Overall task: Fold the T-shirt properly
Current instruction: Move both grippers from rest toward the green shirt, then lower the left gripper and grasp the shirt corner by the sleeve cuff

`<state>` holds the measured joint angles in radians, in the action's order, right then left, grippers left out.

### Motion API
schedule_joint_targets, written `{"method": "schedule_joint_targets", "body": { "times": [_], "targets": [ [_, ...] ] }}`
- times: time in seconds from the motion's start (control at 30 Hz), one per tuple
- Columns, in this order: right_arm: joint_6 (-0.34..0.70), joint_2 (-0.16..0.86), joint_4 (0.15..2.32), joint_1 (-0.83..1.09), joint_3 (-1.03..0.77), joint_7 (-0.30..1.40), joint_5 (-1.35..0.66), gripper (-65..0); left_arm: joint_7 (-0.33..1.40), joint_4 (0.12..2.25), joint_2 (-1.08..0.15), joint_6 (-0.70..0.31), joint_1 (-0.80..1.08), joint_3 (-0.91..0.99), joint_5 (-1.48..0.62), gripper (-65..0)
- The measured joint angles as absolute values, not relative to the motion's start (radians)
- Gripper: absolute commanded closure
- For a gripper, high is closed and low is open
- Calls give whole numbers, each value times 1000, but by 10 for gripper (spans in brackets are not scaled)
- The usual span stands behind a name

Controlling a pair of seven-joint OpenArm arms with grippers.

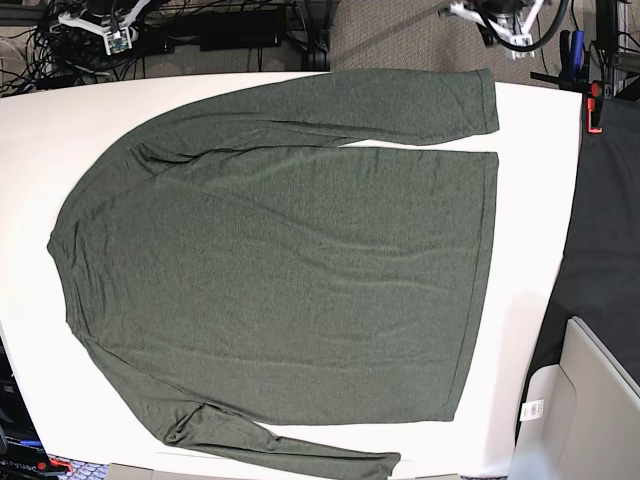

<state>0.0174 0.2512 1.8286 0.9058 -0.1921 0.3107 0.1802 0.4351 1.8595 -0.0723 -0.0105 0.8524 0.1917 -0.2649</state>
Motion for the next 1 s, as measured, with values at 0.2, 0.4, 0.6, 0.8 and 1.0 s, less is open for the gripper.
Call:
{"method": "schedule_joint_targets", "body": {
  "times": [0.2,0.4,0.6,0.8,1.0],
  "targets": [
    [11,254,1962,954,-244,309,181,0,438,1959,-76,-5,865,226,-266,0],
    [16,254,1990,952,-262,313,180,0,440,1985,-75,-17,849,221,-266,0],
    [17,252,2001,941,-265,313,180,0,588,1985,-76,-15,720,223,-317,-1],
    [15,254,2006,902,-264,311,180,0,773,1985,-75,-16,604,251,-430,-2],
    [18,249,2008,892,-270,313,180,0,897,1985,-75,-8,555,326,-555,-31]
  ]
}}
